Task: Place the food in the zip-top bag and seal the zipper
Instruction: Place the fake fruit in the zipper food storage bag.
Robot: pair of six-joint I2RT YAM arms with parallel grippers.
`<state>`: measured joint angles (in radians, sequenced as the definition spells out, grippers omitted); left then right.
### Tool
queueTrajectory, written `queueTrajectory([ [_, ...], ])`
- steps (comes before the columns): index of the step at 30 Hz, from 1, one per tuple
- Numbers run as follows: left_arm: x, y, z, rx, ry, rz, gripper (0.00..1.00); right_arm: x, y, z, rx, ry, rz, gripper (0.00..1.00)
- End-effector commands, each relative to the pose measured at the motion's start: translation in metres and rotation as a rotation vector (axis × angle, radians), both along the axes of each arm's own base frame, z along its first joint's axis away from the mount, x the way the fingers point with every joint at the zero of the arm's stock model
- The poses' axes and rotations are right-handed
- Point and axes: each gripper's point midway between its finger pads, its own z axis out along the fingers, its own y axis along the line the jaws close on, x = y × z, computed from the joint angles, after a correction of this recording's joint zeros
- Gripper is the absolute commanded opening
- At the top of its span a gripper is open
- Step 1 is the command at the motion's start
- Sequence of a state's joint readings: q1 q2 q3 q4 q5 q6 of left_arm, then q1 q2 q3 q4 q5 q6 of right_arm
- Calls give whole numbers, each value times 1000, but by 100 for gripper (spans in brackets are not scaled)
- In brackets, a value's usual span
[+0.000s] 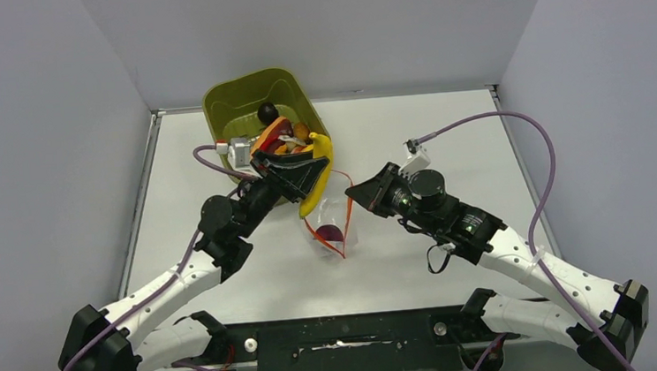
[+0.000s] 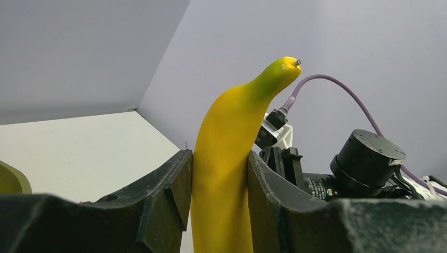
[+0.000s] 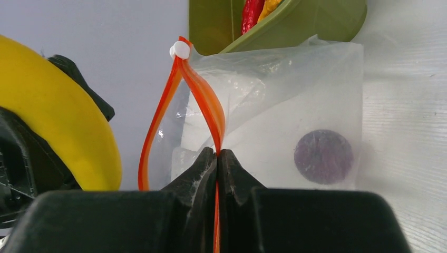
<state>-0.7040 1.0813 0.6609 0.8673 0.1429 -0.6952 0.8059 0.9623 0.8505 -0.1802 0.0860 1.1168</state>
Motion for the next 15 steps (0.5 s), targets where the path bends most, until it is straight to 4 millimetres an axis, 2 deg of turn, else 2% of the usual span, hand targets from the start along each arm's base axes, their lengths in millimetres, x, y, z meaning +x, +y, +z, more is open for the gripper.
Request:
queueTrajectory([
  [1, 5, 6, 1, -31, 81, 50, 10, 14, -10, 31, 53, -108, -83, 0],
  [7, -10, 12, -7, -72, 75, 41, 10, 18, -7, 33, 52, -131, -85, 0],
  [15, 0, 7, -21, -135, 153, 65, 9, 20, -2, 37, 74, -117, -81, 0],
])
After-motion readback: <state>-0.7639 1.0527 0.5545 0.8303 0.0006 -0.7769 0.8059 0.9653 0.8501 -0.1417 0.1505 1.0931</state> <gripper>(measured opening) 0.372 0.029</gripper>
